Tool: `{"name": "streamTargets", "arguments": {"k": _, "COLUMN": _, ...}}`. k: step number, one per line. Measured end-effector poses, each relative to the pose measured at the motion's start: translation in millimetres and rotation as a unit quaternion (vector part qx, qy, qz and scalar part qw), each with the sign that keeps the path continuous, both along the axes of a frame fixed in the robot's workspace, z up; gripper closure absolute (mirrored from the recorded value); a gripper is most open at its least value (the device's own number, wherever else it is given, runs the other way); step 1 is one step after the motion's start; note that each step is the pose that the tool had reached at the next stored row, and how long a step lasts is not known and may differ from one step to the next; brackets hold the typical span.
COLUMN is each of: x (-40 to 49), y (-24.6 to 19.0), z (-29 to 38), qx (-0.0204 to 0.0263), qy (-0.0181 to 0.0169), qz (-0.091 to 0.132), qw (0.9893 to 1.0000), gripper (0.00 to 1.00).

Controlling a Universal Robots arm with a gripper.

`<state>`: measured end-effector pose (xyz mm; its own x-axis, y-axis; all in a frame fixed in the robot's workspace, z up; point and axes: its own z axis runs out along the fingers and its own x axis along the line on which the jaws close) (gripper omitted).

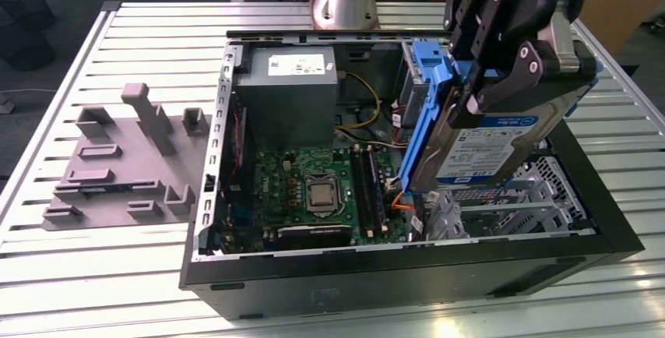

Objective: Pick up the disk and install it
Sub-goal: 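Insert the disk into the insertion slot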

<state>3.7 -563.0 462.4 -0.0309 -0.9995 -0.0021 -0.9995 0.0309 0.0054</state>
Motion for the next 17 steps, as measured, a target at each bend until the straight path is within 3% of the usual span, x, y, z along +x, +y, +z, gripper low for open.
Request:
{"name": "streamTargets", "arguments": {"k": 12, "x": 0.7, "y": 0.0, "z": -0.4, "qx": 0.0, "qy": 0.0, "qz": 0.0, "qw": 1.0, "gripper": 0.64}}
{"name": "streamTargets", "arguments": {"k": 17, "x": 11.4, "y": 0.0, "z": -0.9, "qx": 0.0, "qy": 0.0, "qz": 0.0, "qw": 1.0, "gripper": 0.64}}
